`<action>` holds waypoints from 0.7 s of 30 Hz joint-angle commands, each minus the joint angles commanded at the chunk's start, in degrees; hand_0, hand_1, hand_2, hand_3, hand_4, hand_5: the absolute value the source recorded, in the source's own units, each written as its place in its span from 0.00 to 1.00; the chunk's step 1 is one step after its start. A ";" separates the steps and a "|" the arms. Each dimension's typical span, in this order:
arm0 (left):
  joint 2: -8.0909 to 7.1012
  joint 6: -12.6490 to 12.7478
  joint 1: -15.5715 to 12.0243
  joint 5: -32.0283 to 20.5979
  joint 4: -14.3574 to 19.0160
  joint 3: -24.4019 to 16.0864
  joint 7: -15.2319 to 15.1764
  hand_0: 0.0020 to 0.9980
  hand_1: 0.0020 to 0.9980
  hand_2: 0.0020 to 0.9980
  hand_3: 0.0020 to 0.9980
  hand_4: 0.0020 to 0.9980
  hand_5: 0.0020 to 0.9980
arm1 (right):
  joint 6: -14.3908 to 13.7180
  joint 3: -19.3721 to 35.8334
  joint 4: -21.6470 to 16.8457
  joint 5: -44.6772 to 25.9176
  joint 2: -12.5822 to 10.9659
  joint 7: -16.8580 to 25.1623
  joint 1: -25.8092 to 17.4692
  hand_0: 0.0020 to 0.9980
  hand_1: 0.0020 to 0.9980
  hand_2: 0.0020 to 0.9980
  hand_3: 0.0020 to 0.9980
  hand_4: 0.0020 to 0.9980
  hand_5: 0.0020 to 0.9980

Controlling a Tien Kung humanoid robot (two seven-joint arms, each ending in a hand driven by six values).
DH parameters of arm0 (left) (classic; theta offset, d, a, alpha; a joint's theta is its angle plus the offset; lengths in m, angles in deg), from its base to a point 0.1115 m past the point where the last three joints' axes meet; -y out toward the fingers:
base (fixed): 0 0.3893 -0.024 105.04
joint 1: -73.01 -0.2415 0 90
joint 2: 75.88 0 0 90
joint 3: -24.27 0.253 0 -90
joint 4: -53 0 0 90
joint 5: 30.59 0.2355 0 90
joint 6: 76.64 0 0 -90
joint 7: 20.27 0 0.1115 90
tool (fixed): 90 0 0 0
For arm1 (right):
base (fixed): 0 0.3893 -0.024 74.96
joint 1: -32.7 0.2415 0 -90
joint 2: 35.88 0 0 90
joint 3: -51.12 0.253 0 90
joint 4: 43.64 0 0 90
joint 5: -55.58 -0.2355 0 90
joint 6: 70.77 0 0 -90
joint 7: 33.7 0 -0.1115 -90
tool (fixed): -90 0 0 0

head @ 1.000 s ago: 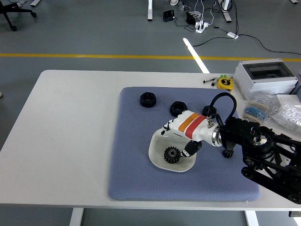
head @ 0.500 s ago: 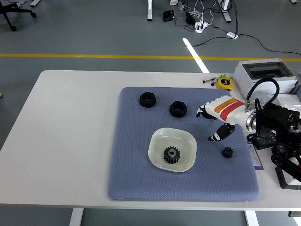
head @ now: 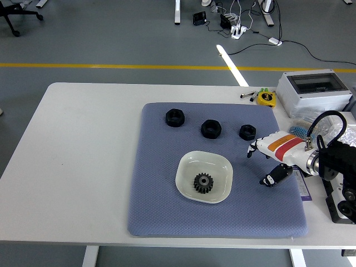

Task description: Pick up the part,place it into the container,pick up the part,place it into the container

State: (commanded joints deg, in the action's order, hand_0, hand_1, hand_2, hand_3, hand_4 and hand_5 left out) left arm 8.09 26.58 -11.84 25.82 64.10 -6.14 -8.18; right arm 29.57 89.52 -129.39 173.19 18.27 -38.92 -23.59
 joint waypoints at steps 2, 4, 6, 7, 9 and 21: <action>0.03 0.00 -0.07 0.15 0.00 -0.12 0.04 0.66 0.53 0.55 0.56 0.63 0.60 | -0.25 0.33 0.08 0.07 -0.04 0.06 -0.69 0.27 0.48 0.71 0.65 0.99 0.25; 0.04 -0.05 -0.14 0.41 0.01 -0.26 0.10 0.66 0.53 0.55 0.56 0.63 0.60 | -0.59 0.38 0.46 0.05 0.04 0.14 -1.09 0.27 0.48 0.71 0.65 0.99 0.25; 0.07 -0.11 -0.19 0.70 0.02 -0.42 0.17 0.66 0.53 0.55 0.56 0.63 0.60 | -0.92 0.29 1.07 0.01 0.17 0.25 -1.35 0.27 0.48 0.71 0.65 0.99 0.25; 0.09 -0.15 -0.21 0.85 0.03 -0.50 0.21 0.66 0.53 0.55 0.56 0.63 0.60 | -1.12 0.29 1.51 0.01 0.27 0.31 -1.51 0.27 0.48 0.71 0.65 0.99 0.25; 0.09 -0.18 -0.27 0.93 0.05 -0.50 0.23 0.66 0.53 0.55 0.56 0.63 0.60 | -1.50 0.41 2.37 0.09 0.49 0.37 -1.83 0.27 0.48 0.70 0.65 1.00 0.27; 0.18 -0.29 -0.32 1.16 0.12 -0.57 0.26 0.66 0.53 0.55 0.56 0.63 0.60 | -3.68 0.98 6.83 -1.17 1.07 1.12 -2.93 0.27 0.47 0.63 0.58 0.97 0.27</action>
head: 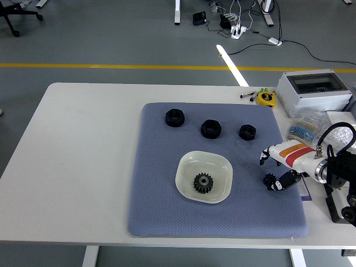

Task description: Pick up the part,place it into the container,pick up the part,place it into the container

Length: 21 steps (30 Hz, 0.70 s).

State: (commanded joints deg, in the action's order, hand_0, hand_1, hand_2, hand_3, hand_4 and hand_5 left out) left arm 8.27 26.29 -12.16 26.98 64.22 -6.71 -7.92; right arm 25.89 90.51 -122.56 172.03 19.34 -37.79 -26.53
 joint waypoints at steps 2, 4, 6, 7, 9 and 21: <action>0.01 -0.02 0.02 -0.02 0.00 0.03 -0.01 0.66 0.53 0.55 0.56 0.63 0.60 | -0.22 0.08 0.36 -0.20 0.04 0.13 -0.11 0.27 0.47 0.63 0.58 0.97 0.27; 0.03 -0.02 0.03 -0.06 0.01 0.04 0.00 0.66 0.53 0.55 0.56 0.63 0.60 | -0.35 0.19 0.65 -0.31 0.01 0.26 -0.27 0.27 0.47 0.63 0.58 0.97 0.27; 0.04 -0.03 0.07 -0.07 0.02 0.06 0.00 0.66 0.53 0.55 0.56 0.63 0.60 | -0.41 0.37 0.87 -0.39 -0.04 0.32 -0.46 0.26 0.45 0.56 0.56 0.94 0.25; 0.04 -0.03 0.08 -0.12 0.02 0.11 -0.02 0.66 0.53 0.55 0.56 0.63 0.60 | -0.42 0.44 0.95 -0.41 -0.05 0.34 -0.55 0.26 0.45 0.56 0.56 0.94 0.25; 0.06 -0.02 0.11 -0.22 0.01 0.16 -0.03 0.66 0.53 0.55 0.56 0.63 0.60 | -0.44 0.53 1.07 -0.41 -0.07 0.39 -0.73 0.26 0.45 0.56 0.56 0.94 0.25; 0.06 -0.08 0.19 -0.47 -0.01 0.36 -0.08 0.66 0.53 0.55 0.56 0.63 0.60 | -1.53 0.55 1.71 -1.12 0.32 0.75 -1.35 0.24 0.44 0.52 0.52 0.89 0.24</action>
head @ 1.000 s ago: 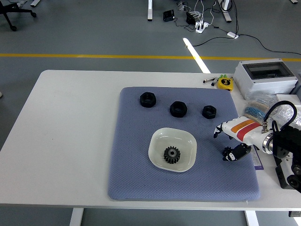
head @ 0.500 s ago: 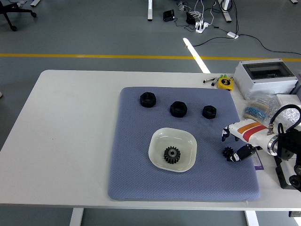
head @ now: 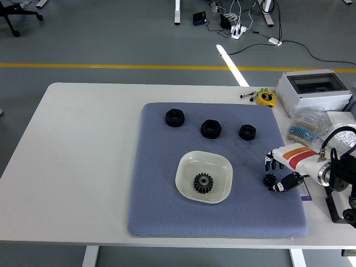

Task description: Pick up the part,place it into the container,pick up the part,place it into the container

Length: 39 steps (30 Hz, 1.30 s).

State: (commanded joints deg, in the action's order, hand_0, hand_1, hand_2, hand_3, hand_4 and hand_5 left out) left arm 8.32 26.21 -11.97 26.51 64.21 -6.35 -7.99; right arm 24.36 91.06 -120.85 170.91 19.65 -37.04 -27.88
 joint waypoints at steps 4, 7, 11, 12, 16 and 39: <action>0.01 -0.01 0.06 -0.01 0.01 0.05 -0.02 0.66 0.53 0.56 0.56 0.63 0.60 | -0.53 -0.08 0.20 -0.17 0.20 0.11 -0.08 0.23 0.44 0.51 0.52 0.86 0.24; -0.01 0.01 0.12 -0.22 0.01 0.20 -0.07 0.66 0.53 0.56 0.56 0.63 0.60 | -0.92 -0.17 0.37 -0.32 0.34 0.22 -0.14 0.23 0.44 0.51 0.52 0.86 0.24; 0.00 -0.02 0.19 -0.08 0.01 0.13 -0.04 0.66 0.53 0.56 0.56 0.63 0.60 | -1.10 -0.28 0.80 -0.54 0.52 0.31 -0.17 0.22 0.43 0.50 0.52 0.84 0.24; -0.01 -0.02 0.17 -0.12 0.01 0.15 -0.05 0.66 0.53 0.56 0.56 0.63 0.60 | -1.07 -0.29 0.88 -0.58 0.55 0.32 -0.19 0.22 0.43 0.50 0.52 0.84 0.24; 0.01 -0.05 0.14 0.05 0.01 0.04 0.01 0.66 0.53 0.55 0.56 0.63 0.60 | -0.78 -0.28 1.09 -0.70 0.60 0.20 -0.28 0.23 0.43 0.50 0.52 0.84 0.25; 0.00 -0.28 0.05 0.60 0.04 -0.21 0.23 0.66 0.53 0.56 0.56 0.63 0.60 | -0.32 -0.32 1.29 -1.71 0.68 0.28 -0.56 0.11 0.35 0.43 0.51 0.91 0.12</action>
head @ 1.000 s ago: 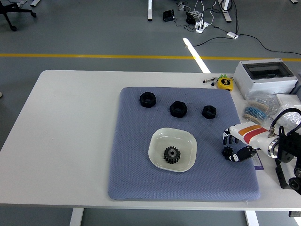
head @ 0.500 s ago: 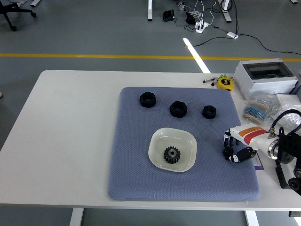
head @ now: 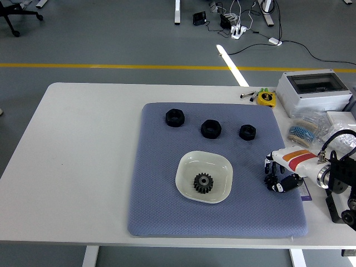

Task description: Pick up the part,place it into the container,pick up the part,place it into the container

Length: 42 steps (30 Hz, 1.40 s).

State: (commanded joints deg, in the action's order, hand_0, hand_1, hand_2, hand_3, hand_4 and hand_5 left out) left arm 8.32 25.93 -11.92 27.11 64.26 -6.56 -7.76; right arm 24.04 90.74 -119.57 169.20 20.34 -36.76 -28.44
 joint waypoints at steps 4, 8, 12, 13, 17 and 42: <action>-0.02 -0.09 -0.03 0.20 0.00 -0.09 0.05 0.66 0.53 0.56 0.56 0.63 0.60 | 0.09 -0.17 0.00 -0.37 -0.01 -0.11 -0.17 0.11 0.35 0.43 0.51 0.91 0.12; -0.04 -0.17 -0.02 0.34 0.01 -0.13 0.11 0.66 0.53 0.56 0.56 0.63 0.60 | 0.00 -0.24 -0.04 -0.80 -0.01 -0.29 -0.27 0.06 0.26 0.37 0.48 0.88 0.19; -0.04 -0.26 -0.02 0.53 0.02 -0.25 0.19 0.66 0.53 0.56 0.56 0.63 0.60 | -0.37 -0.33 -0.18 -1.27 -0.01 -0.55 -0.29 0.00 0.18 0.30 0.41 0.85 0.27; -0.04 -0.28 -0.02 0.54 0.02 -0.25 0.20 0.66 0.53 0.56 0.56 0.63 0.60 | -0.42 -0.36 -0.21 -1.37 -0.02 -0.59 -0.30 0.00 0.18 0.30 0.41 0.85 0.27; -0.07 -0.36 -0.08 0.58 0.01 -0.25 0.24 0.66 0.53 0.56 0.56 0.63 0.60 | -0.46 -0.66 -0.21 -1.82 0.09 -0.98 -0.29 0.00 0.12 0.24 0.35 0.83 0.31; -0.24 -1.11 -0.37 2.75 -0.03 -1.24 0.52 0.67 0.53 0.56 0.56 0.63 0.61 | -1.60 -0.02 -1.94 -2.70 0.01 -1.61 -0.25 0.00 0.09 0.21 0.31 0.83 0.37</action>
State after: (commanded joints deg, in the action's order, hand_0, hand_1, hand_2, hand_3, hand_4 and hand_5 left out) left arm 8.08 24.82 -12.29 29.86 64.23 -7.80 -7.24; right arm 22.44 90.72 -121.51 166.51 20.34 -38.37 -28.68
